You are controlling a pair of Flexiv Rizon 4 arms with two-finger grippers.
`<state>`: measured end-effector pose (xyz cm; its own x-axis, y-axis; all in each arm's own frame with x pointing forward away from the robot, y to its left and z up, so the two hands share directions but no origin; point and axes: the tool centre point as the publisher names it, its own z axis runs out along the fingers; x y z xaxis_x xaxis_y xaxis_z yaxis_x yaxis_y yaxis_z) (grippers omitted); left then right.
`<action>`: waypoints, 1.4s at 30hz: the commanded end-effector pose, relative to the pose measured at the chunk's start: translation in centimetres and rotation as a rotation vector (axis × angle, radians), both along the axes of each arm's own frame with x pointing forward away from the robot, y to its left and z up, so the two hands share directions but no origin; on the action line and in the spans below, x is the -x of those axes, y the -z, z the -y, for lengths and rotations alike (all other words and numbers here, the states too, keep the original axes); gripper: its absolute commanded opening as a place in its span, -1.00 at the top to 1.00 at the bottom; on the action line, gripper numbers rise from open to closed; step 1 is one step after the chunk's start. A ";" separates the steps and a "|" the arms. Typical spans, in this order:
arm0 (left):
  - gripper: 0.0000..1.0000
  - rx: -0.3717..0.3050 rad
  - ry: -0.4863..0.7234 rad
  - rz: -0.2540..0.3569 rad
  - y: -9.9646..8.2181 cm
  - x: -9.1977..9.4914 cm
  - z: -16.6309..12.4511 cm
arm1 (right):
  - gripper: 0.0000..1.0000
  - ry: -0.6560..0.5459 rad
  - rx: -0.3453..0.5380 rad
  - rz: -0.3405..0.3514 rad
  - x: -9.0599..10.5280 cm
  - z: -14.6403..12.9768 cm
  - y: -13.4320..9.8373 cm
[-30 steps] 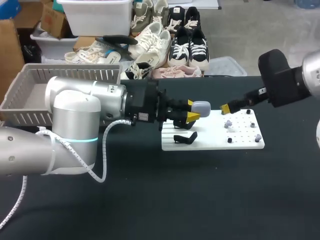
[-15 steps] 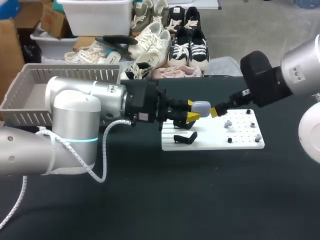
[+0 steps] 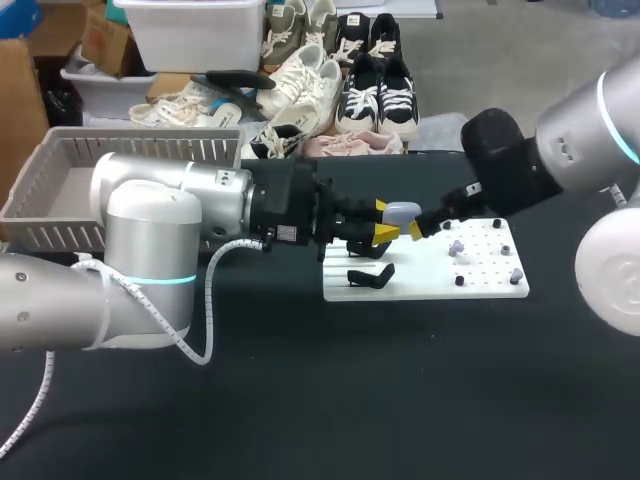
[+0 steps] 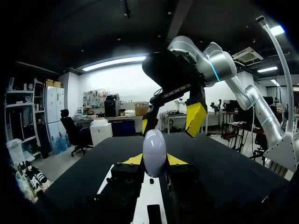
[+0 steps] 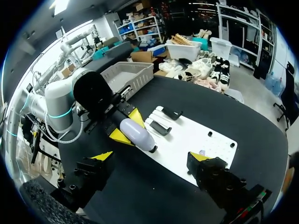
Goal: Pick up each earbud case from the left stands, insert the matching earbuds, close the lid, and place the case in the box.
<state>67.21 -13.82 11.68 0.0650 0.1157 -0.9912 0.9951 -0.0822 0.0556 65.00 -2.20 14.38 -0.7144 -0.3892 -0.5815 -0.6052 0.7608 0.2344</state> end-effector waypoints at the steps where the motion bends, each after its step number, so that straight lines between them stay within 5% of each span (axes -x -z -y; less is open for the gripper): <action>1: 1.00 0.001 -0.001 0.001 0.1 0.0 0.0 | -1.00 0.037 0.043 0.013 -0.4 -0.6 0.2; 42: 1.00 0.001 -0.001 0.001 0.1 0.0 0.0 | -1.00 0.082 0.061 0.013 -2.5 -0.5 0.2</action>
<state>67.37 -13.76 11.66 0.0646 0.1161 -0.9911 0.9953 -0.0799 0.0555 67.57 -1.85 13.93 -0.7368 -0.3670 -0.5678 -0.5560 0.8067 0.2001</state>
